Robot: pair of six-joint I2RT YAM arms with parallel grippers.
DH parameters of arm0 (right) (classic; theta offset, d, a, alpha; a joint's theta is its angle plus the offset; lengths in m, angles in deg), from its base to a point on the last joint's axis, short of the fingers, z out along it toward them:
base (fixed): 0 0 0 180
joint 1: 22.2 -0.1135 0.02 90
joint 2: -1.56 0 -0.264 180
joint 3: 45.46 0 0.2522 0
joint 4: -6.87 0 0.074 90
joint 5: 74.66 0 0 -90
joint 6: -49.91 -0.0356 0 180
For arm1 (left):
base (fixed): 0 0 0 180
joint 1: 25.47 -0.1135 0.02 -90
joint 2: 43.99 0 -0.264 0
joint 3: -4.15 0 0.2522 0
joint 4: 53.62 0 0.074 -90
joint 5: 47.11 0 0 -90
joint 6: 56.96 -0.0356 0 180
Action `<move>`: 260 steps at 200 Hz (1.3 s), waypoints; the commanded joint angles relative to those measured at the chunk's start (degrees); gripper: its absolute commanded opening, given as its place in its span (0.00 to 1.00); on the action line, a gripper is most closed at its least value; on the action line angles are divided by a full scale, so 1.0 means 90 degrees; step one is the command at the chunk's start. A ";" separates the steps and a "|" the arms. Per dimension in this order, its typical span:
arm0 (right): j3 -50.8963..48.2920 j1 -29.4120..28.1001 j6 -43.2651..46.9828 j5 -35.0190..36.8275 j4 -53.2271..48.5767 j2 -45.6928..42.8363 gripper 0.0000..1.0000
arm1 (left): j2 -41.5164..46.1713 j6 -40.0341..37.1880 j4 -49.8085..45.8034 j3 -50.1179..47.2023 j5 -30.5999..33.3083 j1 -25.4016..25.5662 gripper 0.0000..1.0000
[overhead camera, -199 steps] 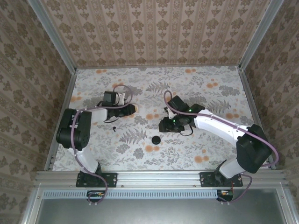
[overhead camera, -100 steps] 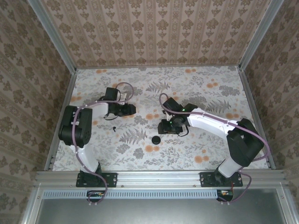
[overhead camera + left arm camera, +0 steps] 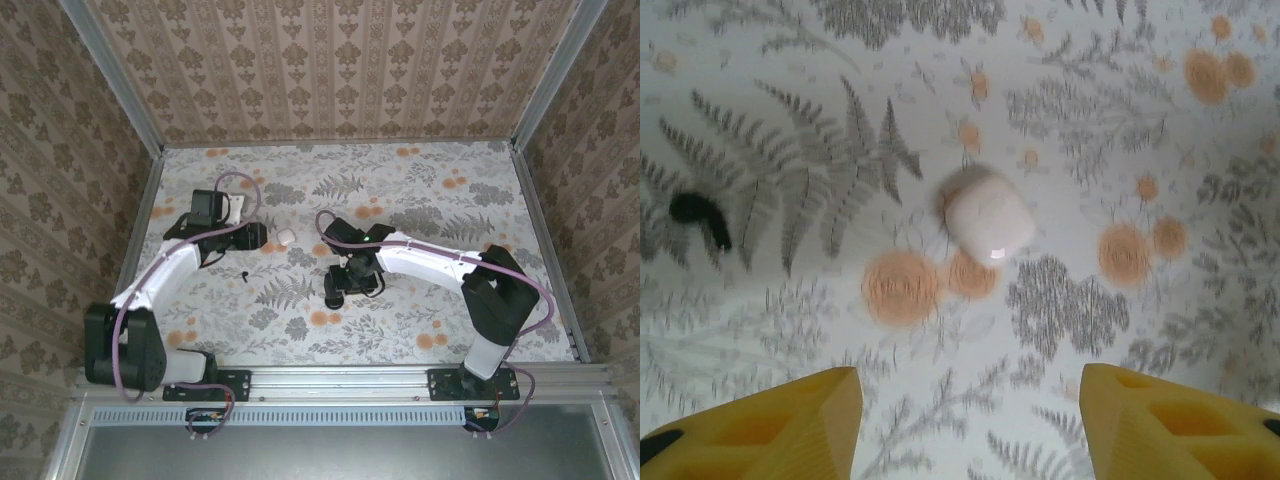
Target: Insert the wireless bluetooth earbuds into the charging case
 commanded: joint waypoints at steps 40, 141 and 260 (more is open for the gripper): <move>0.0486 -0.0347 -0.0313 0.0710 -0.0480 0.0698 0.68 | 0.1568 0.0546 -0.0242 -0.1208 -0.0112 0.0081 0.60; 0.1125 -0.0558 -0.0348 0.0999 -0.0801 0.1665 0.70 | 0.1828 0.0909 0.0314 -0.1721 -0.0228 0.0413 0.60; 0.1198 -0.0532 -0.0342 0.1097 -0.0729 0.1680 0.51 | 0.2095 0.1001 0.1129 -0.2108 -0.0507 0.0981 0.59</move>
